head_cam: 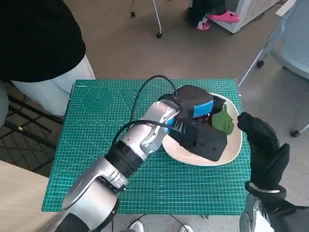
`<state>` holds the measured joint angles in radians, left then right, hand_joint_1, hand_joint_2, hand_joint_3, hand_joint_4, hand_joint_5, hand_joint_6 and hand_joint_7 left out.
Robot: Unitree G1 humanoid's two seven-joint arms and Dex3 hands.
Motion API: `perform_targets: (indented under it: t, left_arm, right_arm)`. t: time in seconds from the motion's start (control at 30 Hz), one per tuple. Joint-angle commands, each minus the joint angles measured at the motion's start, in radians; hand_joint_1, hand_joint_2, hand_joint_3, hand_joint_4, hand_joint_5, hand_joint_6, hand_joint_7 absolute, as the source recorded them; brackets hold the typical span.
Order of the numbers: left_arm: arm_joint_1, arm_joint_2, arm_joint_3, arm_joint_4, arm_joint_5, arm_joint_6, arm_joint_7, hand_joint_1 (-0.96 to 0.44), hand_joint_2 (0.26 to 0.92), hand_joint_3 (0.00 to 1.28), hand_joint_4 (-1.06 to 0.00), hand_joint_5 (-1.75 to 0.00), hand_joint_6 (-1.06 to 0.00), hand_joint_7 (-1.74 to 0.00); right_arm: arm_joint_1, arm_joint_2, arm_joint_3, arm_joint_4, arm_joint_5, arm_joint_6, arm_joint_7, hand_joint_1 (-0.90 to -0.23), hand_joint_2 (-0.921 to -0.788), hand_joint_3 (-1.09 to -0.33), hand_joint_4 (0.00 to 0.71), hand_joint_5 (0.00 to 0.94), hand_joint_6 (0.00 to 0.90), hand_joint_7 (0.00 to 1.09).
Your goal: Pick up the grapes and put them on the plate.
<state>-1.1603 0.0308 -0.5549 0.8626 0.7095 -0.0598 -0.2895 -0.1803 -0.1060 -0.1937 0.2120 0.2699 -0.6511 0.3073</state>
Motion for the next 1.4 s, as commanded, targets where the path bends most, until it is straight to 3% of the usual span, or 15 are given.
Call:
perform_targets:
  t: [0.03, 0.07, 0.13, 0.17, 0.23, 0.3, 0.4, 0.57, 0.93, 1.2, 1.4]
  left_arm:
    - [-0.032, -0.009, 0.011, 0.031, -0.024, -0.017, 0.006, 0.02, 0.918, 0.29, -0.40, -1.50, -0.41, -1.32]
    - [-0.030, -0.010, 0.018, 0.036, -0.035, -0.017, 0.000, 0.06, 0.914, 0.30, -0.40, -1.50, -0.38, -1.21]
    - [-0.024, -0.012, 0.032, 0.046, -0.059, -0.017, -0.016, 0.19, 0.910, 0.28, -0.45, -1.46, -0.33, -0.80]
    - [-0.022, -0.013, 0.039, 0.051, -0.071, -0.016, -0.024, 0.19, 0.899, 0.25, -0.43, -1.34, -0.31, -0.58]
    - [-0.018, -0.014, 0.048, 0.061, -0.091, -0.011, -0.043, 0.06, 0.863, 0.16, -0.33, -0.91, -0.26, -0.31]
    - [-0.016, -0.014, 0.052, 0.071, -0.104, -0.008, -0.057, -0.17, 0.823, 0.08, -0.18, -0.41, -0.21, -0.14]
    - [-0.008, -0.007, 0.046, 0.080, -0.105, -0.024, -0.050, -0.39, 0.806, 0.03, -0.05, -0.12, -0.16, -0.04]
    - [0.016, 0.020, 0.029, 0.095, -0.084, -0.093, 0.016, -0.51, 0.818, 0.02, -0.01, -0.02, -0.14, -0.01]
    - [0.083, 0.062, 0.113, 0.146, -0.170, -0.203, 0.091, -0.51, 0.878, 0.03, 0.00, 0.00, -0.12, -0.01]
    - [0.188, 0.106, 0.303, 0.145, -0.409, -0.319, 0.006, -0.46, 0.897, 0.02, 0.00, 0.00, -0.15, -0.03]
    - [0.259, 0.140, 0.360, 0.101, -0.478, -0.373, -0.011, -0.40, 0.905, 0.02, 0.00, 0.00, -0.17, -0.04]
  right_arm:
    - [0.006, 0.006, 0.003, 0.020, 0.002, 0.007, -0.003, -0.613, -0.921, -0.854, 0.569, 0.006, 0.249, 0.40]
    - [0.005, 0.005, 0.004, 0.021, 0.005, 0.007, -0.001, -0.614, -0.921, -0.854, 0.569, 0.006, 0.249, 0.40]
    - [0.003, 0.005, 0.006, 0.022, 0.008, 0.008, 0.003, -0.614, -0.921, -0.854, 0.569, 0.006, 0.250, 0.40]
    - [0.003, 0.005, 0.007, 0.022, 0.009, 0.009, 0.004, -0.614, -0.921, -0.854, 0.569, 0.006, 0.250, 0.40]
    - [0.001, 0.005, 0.009, 0.023, 0.010, 0.009, 0.006, -0.615, -0.921, -0.854, 0.569, 0.006, 0.251, 0.39]
    - [-0.001, 0.004, 0.011, 0.026, 0.010, 0.009, 0.008, -0.615, -0.921, -0.854, 0.569, 0.006, 0.252, 0.39]
    - [-0.003, 0.003, 0.014, 0.029, 0.012, 0.008, 0.013, -0.614, -0.921, -0.855, 0.568, 0.005, 0.252, 0.39]
    - [-0.003, 0.003, 0.020, 0.027, 0.013, 0.009, 0.019, -0.611, -0.921, -0.859, 0.567, 0.004, 0.252, 0.39]
    - [-0.004, -0.003, 0.026, 0.028, 0.022, 0.016, 0.032, -0.605, -0.921, -0.864, 0.565, 0.002, 0.250, 0.39]
    - [0.001, 0.000, 0.031, 0.020, 0.019, 0.018, 0.031, -0.604, -0.921, -0.866, 0.563, 0.001, 0.248, 0.39]
    - [0.001, -0.001, 0.035, 0.017, 0.018, 0.019, 0.030, -0.603, -0.921, -0.868, 0.562, 0.001, 0.247, 0.40]
